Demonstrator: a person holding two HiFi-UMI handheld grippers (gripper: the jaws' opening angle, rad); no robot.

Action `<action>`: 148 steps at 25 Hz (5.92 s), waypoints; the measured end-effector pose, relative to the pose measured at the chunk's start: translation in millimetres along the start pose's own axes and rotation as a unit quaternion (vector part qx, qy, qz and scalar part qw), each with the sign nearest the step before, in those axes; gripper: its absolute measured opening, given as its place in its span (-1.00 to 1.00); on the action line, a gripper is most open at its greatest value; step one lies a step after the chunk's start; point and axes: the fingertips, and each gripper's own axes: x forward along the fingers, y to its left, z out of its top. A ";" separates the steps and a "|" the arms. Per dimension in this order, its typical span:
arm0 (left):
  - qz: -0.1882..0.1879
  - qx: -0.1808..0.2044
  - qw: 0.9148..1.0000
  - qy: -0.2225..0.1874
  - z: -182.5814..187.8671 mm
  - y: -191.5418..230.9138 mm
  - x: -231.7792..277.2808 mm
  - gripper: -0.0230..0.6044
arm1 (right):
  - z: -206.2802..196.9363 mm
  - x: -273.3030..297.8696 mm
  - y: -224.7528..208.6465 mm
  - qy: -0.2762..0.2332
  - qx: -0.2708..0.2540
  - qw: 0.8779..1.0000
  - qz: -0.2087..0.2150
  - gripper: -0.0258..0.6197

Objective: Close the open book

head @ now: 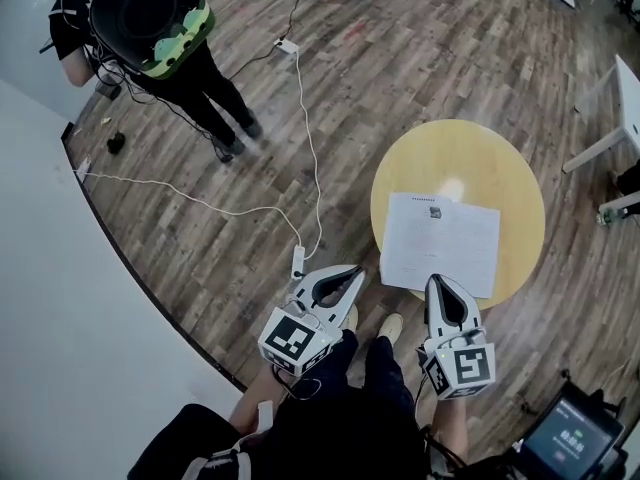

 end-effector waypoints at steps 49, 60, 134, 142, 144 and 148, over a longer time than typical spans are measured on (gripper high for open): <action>0.023 -0.111 0.990 0.084 -118.4 72.2 15.2 -0.93 | -247.5 119.0 -7.0 0.362 0.096 0.925 -0.071 0.08; 0.021 -0.133 0.987 0.088 -132.6 91.5 14.0 -0.93 | -271.0 130.5 -14.0 0.413 0.051 0.898 -0.141 0.07; 0.004 -0.067 0.997 0.041 -61.4 50.4 29.1 -0.93 | -166.5 74.4 -48.0 0.328 0.048 0.923 -0.194 -0.83; -0.015 -0.039 0.999 0.023 -36.7 22.1 55.6 -0.93 | -141.8 45.2 -89.5 0.292 0.059 0.933 -0.203 -0.83; -0.019 -0.034 0.999 0.020 -32.6 11.9 63.1 -0.93 | -138.7 36.7 -104.3 0.280 0.061 0.937 -0.198 -0.83; -0.027 -0.026 0.999 0.021 -24.7 -20.6 84.3 -0.93 | -134.1 6.7 -150.4 0.266 0.081 0.938 -0.207 -0.83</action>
